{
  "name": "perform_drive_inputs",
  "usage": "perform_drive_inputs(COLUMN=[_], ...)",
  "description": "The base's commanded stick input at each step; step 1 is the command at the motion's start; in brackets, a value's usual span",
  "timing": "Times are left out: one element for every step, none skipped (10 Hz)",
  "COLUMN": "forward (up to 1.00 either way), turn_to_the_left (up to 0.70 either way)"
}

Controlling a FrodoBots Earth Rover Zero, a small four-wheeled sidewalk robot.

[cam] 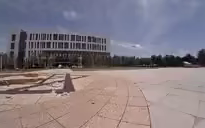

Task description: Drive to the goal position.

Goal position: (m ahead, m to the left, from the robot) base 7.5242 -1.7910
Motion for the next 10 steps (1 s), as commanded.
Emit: perform_drive_inputs(forward=[0.70, 0.70, 0.70, 0.70, 0.70, 0.70, 0.70, 0.70, 0.70, 0.70], turn_to_the_left=[0.00, 0.00, 0.00, 0.00, 0.00, 0.00, 0.00, 0.00, 0.00, 0.00])
